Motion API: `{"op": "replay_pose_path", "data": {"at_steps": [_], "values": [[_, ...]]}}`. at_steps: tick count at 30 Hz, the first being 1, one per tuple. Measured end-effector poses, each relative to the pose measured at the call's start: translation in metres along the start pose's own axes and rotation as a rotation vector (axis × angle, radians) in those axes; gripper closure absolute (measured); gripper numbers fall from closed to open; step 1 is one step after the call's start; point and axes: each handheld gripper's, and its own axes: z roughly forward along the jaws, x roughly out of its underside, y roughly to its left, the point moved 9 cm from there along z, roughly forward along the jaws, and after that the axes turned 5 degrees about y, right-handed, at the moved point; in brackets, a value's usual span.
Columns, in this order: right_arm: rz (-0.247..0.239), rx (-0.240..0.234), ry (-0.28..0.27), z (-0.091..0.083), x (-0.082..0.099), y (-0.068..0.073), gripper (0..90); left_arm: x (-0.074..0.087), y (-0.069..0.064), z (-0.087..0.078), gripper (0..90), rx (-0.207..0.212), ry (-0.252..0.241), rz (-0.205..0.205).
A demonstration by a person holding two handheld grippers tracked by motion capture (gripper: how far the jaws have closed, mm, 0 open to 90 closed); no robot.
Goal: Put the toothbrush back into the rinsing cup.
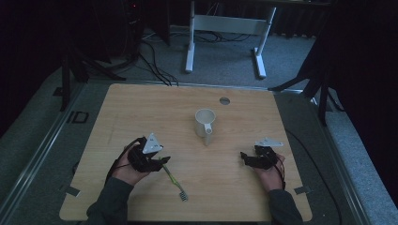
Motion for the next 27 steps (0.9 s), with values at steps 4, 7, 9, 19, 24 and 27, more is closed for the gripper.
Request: {"op": "replay_pose_path", "data": {"at_steps": [4, 7, 9, 19, 24, 27], "values": [[0.000, 0.000, 0.000, 0.000, 0.000, 0.000, 26.4, -0.004, -0.002, -0.002, 49.6, 0.053, 0.001, 0.078], [0.001, -0.001, 0.000, 0.000, 0.000, 0.000, 26.4, -0.007, -0.001, -0.004, 49.3, 0.063, 0.010, 0.120], [0.000, 0.000, 0.000, 0.000, 0.000, 0.000, 26.3, -0.010, 0.001, -0.006, 49.3, 0.063, 0.011, 0.138], [0.000, 0.000, 0.000, 0.000, 0.000, 0.000, 26.3, -0.021, 0.010, -0.015, 48.8, 0.127, 0.066, 0.225], [0.000, 0.000, 0.001, 0.000, 0.000, 0.000, 26.3, -0.027, 0.016, -0.016, 55.5, 0.124, 0.069, 0.278], [0.000, 0.000, 0.001, 0.000, 0.000, 0.000, 26.3, -0.034, 0.020, -0.020, 60.7, 0.137, 0.045, 0.323]]}}
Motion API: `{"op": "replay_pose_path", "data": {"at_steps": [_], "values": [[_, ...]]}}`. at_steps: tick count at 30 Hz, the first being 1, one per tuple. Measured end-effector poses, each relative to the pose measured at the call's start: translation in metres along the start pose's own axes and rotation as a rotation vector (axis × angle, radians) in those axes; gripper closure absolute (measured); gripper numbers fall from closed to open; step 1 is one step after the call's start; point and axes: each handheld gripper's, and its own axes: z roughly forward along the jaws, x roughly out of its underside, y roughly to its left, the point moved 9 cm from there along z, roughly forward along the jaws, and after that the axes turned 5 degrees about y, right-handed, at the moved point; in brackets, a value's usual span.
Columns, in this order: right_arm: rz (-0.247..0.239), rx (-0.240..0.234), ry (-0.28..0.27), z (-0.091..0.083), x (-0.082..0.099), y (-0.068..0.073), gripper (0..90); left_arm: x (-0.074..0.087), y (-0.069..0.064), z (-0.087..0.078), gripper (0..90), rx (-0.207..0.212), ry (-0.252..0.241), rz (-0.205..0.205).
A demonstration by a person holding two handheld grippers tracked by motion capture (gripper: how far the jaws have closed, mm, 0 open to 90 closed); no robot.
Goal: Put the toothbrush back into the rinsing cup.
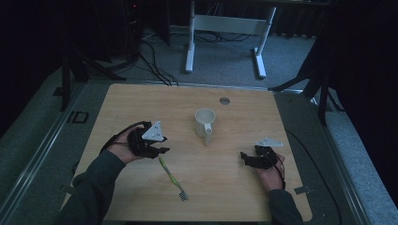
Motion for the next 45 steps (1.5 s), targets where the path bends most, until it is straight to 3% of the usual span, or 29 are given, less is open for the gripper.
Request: {"op": "replay_pose_path", "data": {"at_steps": [4, 8, 13, 25, 26, 28, 29, 30, 33, 34, 35, 36, 37, 40, 45], "values": [[-0.001, 0.000, 0.000, 0.000, 0.000, 0.000, 26.3, -0.006, 0.004, -0.002, 62.7, 0.002, -0.023, 0.067], [0.000, 0.000, 0.000, 0.000, 0.000, 0.000, 26.3, -0.009, 0.006, -0.002, 62.9, 0.013, 0.007, 0.142], [0.000, 0.000, 0.000, 0.000, 0.000, 0.000, 26.3, -0.010, 0.002, 0.000, 62.0, 0.055, 0.037, 0.193], [0.000, 0.000, 0.000, 0.000, 0.000, 0.000, 26.3, -0.005, -0.012, 0.010, 62.0, 0.143, 0.197, 0.361], [0.000, 0.000, 0.000, 0.000, 0.000, 0.000, 26.3, -0.004, -0.016, 0.014, 61.6, 0.160, 0.230, 0.398], [0.000, 0.000, 0.000, 0.000, 0.000, 0.000, 26.3, -0.003, -0.019, 0.017, 61.2, 0.174, 0.254, 0.417], [0.000, 0.000, 0.000, 0.000, 0.000, 0.000, 26.3, 0.001, -0.024, 0.023, 61.0, 0.184, 0.316, 0.475], [0.000, 0.000, 0.000, 0.000, 0.000, 0.000, 26.3, 0.001, -0.024, 0.023, 60.8, 0.184, 0.316, 0.475], [-0.001, 0.000, 0.000, 0.000, 0.000, 0.000, 26.3, 0.003, -0.035, 0.031, 60.6, 0.215, 0.383, 0.551], [-0.001, 0.000, 0.000, 0.000, 0.000, 0.000, 26.3, 0.003, -0.035, 0.031, 60.4, 0.215, 0.383, 0.551], [-0.001, 0.000, 0.000, 0.000, 0.000, 0.000, 26.3, 0.006, -0.036, 0.035, 60.5, 0.210, 0.425, 0.598], [0.000, 0.000, 0.000, 0.000, 0.000, 0.000, 26.3, 0.007, -0.037, 0.037, 60.5, 0.206, 0.438, 0.611], [0.000, 0.000, 0.000, 0.000, 0.000, 0.000, 26.3, 0.007, -0.037, 0.037, 60.5, 0.206, 0.438, 0.611], [-0.001, 0.000, 0.000, 0.000, 0.000, 0.000, 26.3, 0.010, -0.041, 0.043, 61.8, 0.212, 0.468, 0.677], [0.000, 0.000, 0.000, 0.000, 0.000, 0.000, 26.3, 0.010, -0.047, 0.048, 63.0, 0.234, 0.464, 0.712]]}}
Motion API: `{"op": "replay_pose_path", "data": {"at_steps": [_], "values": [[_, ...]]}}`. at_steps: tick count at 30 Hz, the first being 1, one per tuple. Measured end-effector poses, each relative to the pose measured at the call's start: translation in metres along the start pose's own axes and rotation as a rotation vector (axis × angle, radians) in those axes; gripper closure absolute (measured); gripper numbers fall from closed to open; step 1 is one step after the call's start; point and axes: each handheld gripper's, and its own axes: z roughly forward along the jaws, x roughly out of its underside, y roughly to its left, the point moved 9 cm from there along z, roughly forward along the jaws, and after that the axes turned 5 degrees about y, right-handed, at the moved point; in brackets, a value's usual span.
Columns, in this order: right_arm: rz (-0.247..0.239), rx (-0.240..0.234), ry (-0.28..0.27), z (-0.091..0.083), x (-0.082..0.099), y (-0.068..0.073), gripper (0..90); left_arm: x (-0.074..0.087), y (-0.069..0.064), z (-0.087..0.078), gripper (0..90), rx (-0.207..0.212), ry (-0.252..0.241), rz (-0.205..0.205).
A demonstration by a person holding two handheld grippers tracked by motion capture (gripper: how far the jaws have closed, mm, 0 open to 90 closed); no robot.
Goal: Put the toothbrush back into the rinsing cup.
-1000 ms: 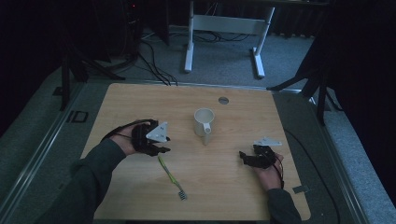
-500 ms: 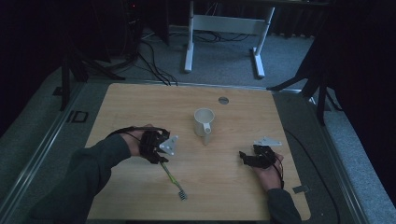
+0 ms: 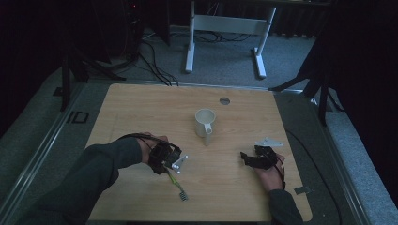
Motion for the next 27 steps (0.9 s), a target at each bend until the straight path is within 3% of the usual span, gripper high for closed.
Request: {"op": "replay_pose_path", "data": {"at_steps": [9, 27], "values": [[0.000, 0.000, 0.000, 0.000, 0.000, 0.000, 26.3, -0.001, -0.001, 0.009, 64.0, 0.016, 0.025, 0.054], [0.000, 0.000, 0.000, 0.000, 0.000, 0.000, 26.3, -0.006, -0.006, 0.032, 63.8, 0.059, 0.075, 0.112]]}}
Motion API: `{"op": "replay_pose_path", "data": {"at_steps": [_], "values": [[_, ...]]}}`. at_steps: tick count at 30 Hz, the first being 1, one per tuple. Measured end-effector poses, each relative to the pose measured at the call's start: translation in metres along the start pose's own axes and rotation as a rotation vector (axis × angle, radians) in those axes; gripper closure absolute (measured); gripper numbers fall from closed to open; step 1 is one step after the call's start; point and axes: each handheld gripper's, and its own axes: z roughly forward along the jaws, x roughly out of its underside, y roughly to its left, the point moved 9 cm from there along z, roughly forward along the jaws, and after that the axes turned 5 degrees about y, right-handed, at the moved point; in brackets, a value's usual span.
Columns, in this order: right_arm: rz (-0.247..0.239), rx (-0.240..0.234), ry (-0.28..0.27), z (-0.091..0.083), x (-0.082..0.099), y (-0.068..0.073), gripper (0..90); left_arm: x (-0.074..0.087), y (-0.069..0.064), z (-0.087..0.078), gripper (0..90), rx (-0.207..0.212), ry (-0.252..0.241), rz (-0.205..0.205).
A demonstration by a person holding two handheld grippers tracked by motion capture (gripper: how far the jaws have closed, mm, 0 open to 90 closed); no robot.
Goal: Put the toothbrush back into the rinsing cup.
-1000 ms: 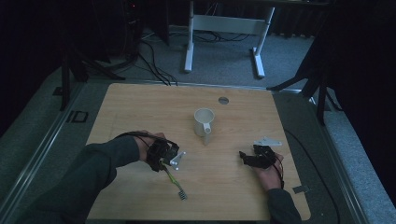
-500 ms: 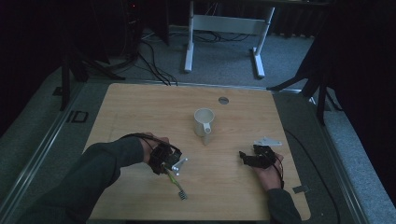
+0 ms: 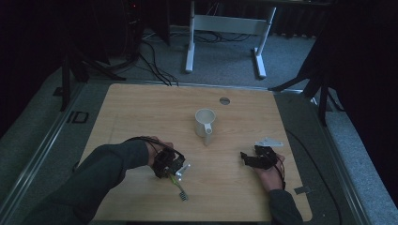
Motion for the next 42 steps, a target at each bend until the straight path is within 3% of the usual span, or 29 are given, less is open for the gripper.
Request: {"op": "replay_pose_path", "data": {"at_steps": [23, 42], "values": [[-0.001, 0.000, 0.000, 0.000, 0.000, 0.000, 26.3, -0.014, -0.006, 0.011, 64.1, 0.030, 0.006, 0.064], [-0.001, 0.000, 0.000, 0.000, 0.000, 0.000, 26.3, -0.022, -0.002, 0.017, 68.4, 0.062, -0.018, 0.071]]}}
